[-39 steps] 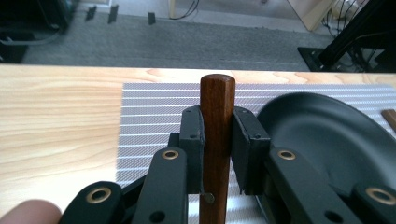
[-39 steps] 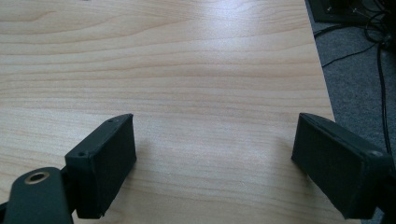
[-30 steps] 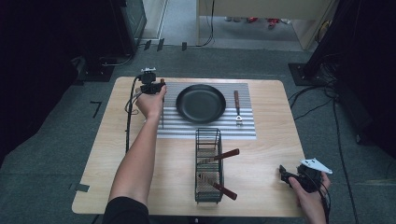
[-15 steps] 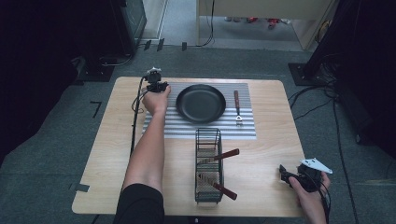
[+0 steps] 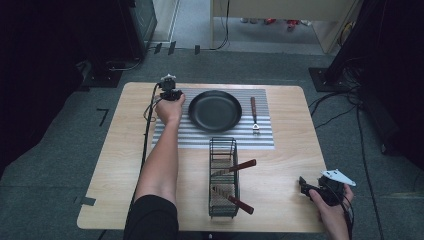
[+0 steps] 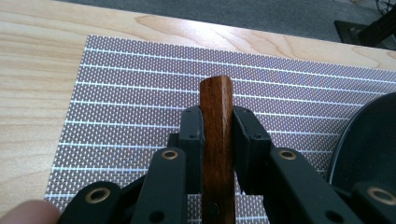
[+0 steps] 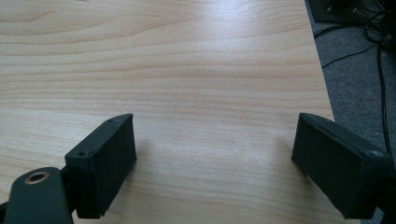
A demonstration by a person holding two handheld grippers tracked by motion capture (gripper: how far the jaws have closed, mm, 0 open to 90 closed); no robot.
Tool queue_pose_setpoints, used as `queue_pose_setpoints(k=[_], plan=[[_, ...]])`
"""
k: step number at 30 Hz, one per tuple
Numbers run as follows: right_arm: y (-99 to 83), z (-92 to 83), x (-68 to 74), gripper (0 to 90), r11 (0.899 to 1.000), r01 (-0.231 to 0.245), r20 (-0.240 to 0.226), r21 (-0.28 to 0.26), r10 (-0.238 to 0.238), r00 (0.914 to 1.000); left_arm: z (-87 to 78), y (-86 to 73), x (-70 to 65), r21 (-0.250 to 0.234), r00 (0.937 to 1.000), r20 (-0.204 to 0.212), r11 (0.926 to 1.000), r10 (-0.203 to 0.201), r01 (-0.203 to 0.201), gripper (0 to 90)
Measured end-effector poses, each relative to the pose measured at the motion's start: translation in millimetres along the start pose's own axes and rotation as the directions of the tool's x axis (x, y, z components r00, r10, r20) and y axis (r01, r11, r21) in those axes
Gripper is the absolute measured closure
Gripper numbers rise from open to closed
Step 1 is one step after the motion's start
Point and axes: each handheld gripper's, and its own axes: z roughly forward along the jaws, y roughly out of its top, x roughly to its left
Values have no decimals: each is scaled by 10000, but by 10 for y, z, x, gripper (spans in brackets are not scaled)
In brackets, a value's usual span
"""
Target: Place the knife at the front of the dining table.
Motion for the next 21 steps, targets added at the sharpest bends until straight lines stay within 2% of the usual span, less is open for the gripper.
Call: queue_pose_setpoints(k=[5, 7, 10, 14, 17, 21], plan=[[0, 0, 2, 131, 10000, -11, 13, 10, 11, 10000, 41, -21, 43, 255, 10000, 56, 9997, 35, -36, 750], [0, -1, 2, 131, 10000, 3, 15, 18, -3, 10000, 51, -28, 69, 311, 9996, 269, 9995, 21, -29, 737], [0, 0, 1, 131, 10000, 4, 18, 0, -4, 10000, 13, -2, 123, 149, 9964, 807, 9996, -241, 230, 687], [-1, -1, -4, 132, 10000, -11, 29, -4, 11, 10000, -108, 65, 189, -288, 9941, 1004, 9987, -400, 431, 572], [0, -1, -3, 131, 10000, -5, 35, -1, 5, 10000, -271, 68, 239, -609, 9917, 1239, 9973, -344, 422, 553], [0, -1, -4, 131, 10000, -14, 26, -5, 14, 10000, -418, -4, 339, -308, 9899, 1416, 9994, -114, 159, 584]])
